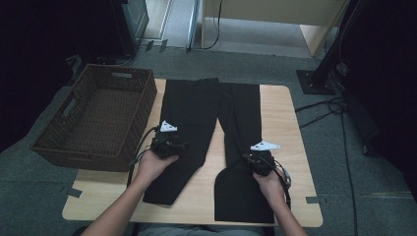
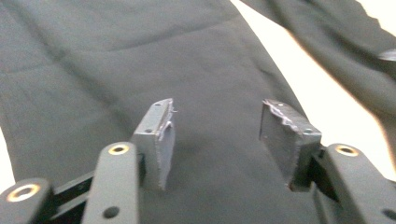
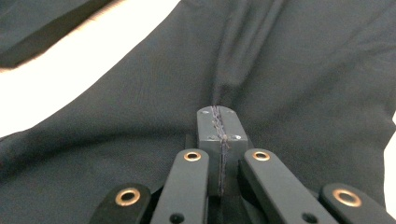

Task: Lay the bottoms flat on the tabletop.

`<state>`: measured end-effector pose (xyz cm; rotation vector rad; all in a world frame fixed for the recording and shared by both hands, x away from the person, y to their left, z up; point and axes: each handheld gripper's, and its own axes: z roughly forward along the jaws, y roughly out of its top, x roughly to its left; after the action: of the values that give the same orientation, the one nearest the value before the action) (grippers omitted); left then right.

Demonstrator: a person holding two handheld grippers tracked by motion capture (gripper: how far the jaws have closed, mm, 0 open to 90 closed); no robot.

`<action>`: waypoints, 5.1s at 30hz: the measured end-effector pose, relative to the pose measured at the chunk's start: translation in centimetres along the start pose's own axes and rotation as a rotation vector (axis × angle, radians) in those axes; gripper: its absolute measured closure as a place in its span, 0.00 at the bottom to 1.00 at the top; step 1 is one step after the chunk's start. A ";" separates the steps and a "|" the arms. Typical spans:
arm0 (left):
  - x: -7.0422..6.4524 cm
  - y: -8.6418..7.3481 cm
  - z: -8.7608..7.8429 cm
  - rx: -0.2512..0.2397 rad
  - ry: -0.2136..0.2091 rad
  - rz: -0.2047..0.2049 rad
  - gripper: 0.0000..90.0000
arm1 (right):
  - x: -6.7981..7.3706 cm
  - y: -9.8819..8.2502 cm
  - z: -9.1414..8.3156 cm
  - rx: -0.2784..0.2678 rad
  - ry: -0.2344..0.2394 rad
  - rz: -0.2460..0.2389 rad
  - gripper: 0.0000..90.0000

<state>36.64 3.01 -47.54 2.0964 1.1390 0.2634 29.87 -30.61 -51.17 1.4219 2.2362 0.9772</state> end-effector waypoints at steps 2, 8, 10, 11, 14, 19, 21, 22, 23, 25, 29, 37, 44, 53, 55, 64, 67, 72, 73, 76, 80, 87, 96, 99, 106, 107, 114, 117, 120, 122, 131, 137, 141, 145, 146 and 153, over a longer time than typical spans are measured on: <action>0.3 0.4 0.7 -0.004 0.008 -0.003 0.46 | 0.0 0.0 0.0 -0.002 0.000 0.000 1.00; 1.7 2.3 4.1 -0.020 0.043 -0.013 0.43 | 0.0 -0.2 0.0 -0.013 0.000 -0.005 1.00; 1.9 2.6 5.3 -0.016 0.083 -0.003 0.42 | 0.0 -0.3 0.0 -0.016 0.002 -0.005 1.00; 2.1 2.6 5.5 -0.015 0.089 -0.004 0.41 | 0.0 -0.3 0.0 -0.018 0.002 -0.005 1.00; 2.2 2.5 6.2 -0.016 0.104 -0.010 0.40 | 0.0 -0.4 0.0 -0.028 -0.001 -0.005 1.00; 1.7 2.2 6.8 -0.008 0.149 0.047 0.39 | 0.1 -0.6 0.0 -0.041 -0.007 -0.004 1.00; 1.5 2.0 6.9 -0.021 0.160 0.066 0.39 | 0.2 -0.7 0.0 -0.049 -0.012 -0.002 1.00; 1.6 1.9 6.9 -0.030 0.157 0.062 0.40 | 0.2 -0.8 0.0 -0.052 -0.015 -0.004 1.00; 1.6 1.8 6.9 -0.033 0.159 0.065 0.41 | 0.3 -0.8 -0.1 -0.053 -0.015 -0.001 0.99; 1.7 1.6 6.7 -0.045 0.160 0.066 0.44 | 0.3 -0.9 -0.1 -0.058 -0.020 -0.001 0.99; 1.9 1.6 6.4 -0.044 0.159 0.070 0.67 | 0.4 -1.1 0.0 -0.074 -0.023 -0.005 0.98; 0.8 -0.1 4.8 -0.023 0.082 0.088 1.00 | 0.0 -1.1 -0.3 -0.065 0.002 0.021 0.95; -0.4 -2.3 2.4 0.020 0.005 0.089 1.00 | 0.2 -0.2 -0.7 -0.100 0.012 0.021 0.76; -0.5 -3.0 2.0 0.011 -0.045 0.060 1.00 | -0.7 2.5 1.1 -0.132 -0.028 0.048 0.59; -0.5 -3.1 2.0 0.009 -0.046 0.056 1.00 | -1.2 2.7 2.0 -0.112 -0.047 0.067 0.58; -0.5 -3.2 1.9 0.008 -0.039 0.050 1.00 | -2.3 2.5 2.9 -0.066 -0.110 0.027 0.66; -0.5 -3.2 2.0 0.004 -0.039 0.044 1.00 | -3.0 2.0 2.3 -0.062 -0.123 0.030 0.69; -0.4 -3.2 2.1 0.000 -0.050 0.026 1.00 | -4.7 2.0 1.3 -0.043 -0.173 0.085 0.70; -0.5 -3.2 2.1 0.001 -0.050 0.022 1.00 | -4.7 2.2 1.2 -0.058 -0.160 0.095 0.71; -0.4 -3.2 2.1 0.001 -0.052 0.018 1.00 | -3.9 3.9 1.2 -0.098 -0.122 0.088 0.73; -0.6 -3.2 2.1 -0.002 -0.042 0.024 1.00 | -2.2 6.4 2.7 -0.103 -0.074 0.058 0.74; -0.9 -3.1 2.4 -0.009 -0.059 0.023 1.00 | 0.0 10.3 6.3 -0.119 -0.042 0.021 0.70; -0.9 -3.1 2.4 -0.012 -0.066 0.018 1.00 | 0.1 11.7 10.7 -0.016 -0.113 -0.031 0.70; -0.9 -3.1 2.4 -0.012 -0.064 0.022 1.00 | 0.1 11.8 11.2 -0.011 -0.139 -0.030 0.71; -0.8 -3.2 2.4 -0.012 -0.068 0.020 1.00 | 0.1 12.3 11.7 -0.006 -0.157 0.014 0.97; -0.8 -3.1 2.4 -0.009 -0.071 0.021 1.00 | 0.4 12.7 11.8 0.015 -0.125 0.048 0.99; -0.6 -3.1 2.3 -0.003 -0.075 0.020 1.00 | 3.1 14.8 12.2 0.016 -0.006 0.090 0.99; -0.5 -3.1 2.3 0.001 -0.073 0.022 1.00 | 4.0 14.9 12.8 0.024 0.062 0.057 0.90; -0.4 -3.2 2.2 -0.003 -0.074 0.017 1.00 | 4.2 14.8 12.7 0.021 0.033 -0.004 0.89; -0.4 -3.2 2.2 -0.004 -0.070 0.021 1.00 | 3.7 14.7 12.0 0.000 0.030 0.005 0.86; -0.3 -3.3 2.0 -0.003 -0.066 0.012 1.00 | -0.2 12.5 9.9 -0.067 -0.039 0.016 0.65; -0.3 -3.3 2.0 -0.006 -0.064 0.010 1.00 | -1.5 10.8 10.0 -0.050 -0.076 0.031 0.51; -0.4 -3.3 2.0 -0.005 -0.063 0.009 1.00 | -1.8 10.7 10.4 -0.054 -0.091 0.040 0.45; -0.4 -3.4 2.0 -0.007 -0.062 0.014 1.00 | -1.9 10.5 10.6 -0.058 -0.109 0.040 0.43; -0.4 -3.4 2.0 -0.007 -0.062 0.014 1.00 | -1.9 10.5 10.6 -0.058 -0.109 0.040 0.43; -0.4 -3.4 2.0 -0.007 -0.058 0.022 1.00 | -1.6 9.8 10.5 -0.110 -0.115 0.021 0.64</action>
<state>35.17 2.86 -51.20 2.0978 1.0804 0.2158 43.33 -25.41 -52.13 1.4187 2.0570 0.9832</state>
